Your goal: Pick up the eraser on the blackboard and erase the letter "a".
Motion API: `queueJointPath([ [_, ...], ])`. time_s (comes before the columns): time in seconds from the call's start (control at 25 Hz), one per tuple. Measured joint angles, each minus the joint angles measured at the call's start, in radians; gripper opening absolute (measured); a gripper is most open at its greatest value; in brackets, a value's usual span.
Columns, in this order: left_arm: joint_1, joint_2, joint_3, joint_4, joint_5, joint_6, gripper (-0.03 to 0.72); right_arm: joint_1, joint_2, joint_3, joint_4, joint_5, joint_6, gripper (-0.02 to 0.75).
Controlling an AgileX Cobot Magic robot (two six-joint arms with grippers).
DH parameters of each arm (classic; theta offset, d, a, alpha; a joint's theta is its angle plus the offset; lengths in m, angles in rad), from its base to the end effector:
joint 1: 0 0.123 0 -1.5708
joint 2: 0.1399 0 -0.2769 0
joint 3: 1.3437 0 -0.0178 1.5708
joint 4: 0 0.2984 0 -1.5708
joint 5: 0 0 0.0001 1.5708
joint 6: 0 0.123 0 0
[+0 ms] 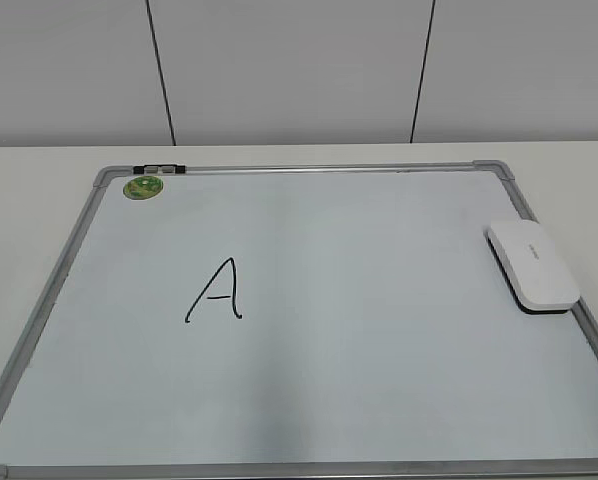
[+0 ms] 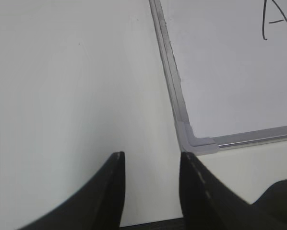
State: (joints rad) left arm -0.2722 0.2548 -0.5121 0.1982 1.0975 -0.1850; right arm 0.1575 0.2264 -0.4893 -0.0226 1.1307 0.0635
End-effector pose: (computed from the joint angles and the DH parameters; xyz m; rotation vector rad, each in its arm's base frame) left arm 0.1100 -0.0083 0.2648 0.1164 2.2987 0.0164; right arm 0.1021 0.0137 0.2546 -0.1118 2.3498 0.0796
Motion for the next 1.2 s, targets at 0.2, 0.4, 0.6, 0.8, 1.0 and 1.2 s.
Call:
queueJointPath([
  [0.2,0.0,0.0,0.0,0.0,0.0,0.0,0.267,0.0,0.0,0.0,0.0,0.0,0.0,0.502],
  [0.4,0.036,-0.028,0.0,0.0,0.0,0.0,0.262,-0.002,-0.038,0.0,0.0,0.0,0.0,0.502],
  [0.6,0.146,-0.093,0.0,0.0,0.0,0.0,0.262,-0.053,-0.109,0.0,0.0,0.002,0.0,0.502],
  [0.8,0.208,-0.203,0.0,0.0,0.0,0.0,0.262,-0.127,-0.206,0.0,0.0,0.006,0.0,0.502],
  [1.0,0.218,-0.245,0.0,0.0,0.006,0.0,0.262,-0.141,-0.242,0.0,0.0,0.007,0.0,0.502],
  [1.2,0.219,-0.245,0.0,0.0,0.006,0.0,0.253,-0.141,-0.242,0.0,0.0,0.007,0.0,0.501],
])
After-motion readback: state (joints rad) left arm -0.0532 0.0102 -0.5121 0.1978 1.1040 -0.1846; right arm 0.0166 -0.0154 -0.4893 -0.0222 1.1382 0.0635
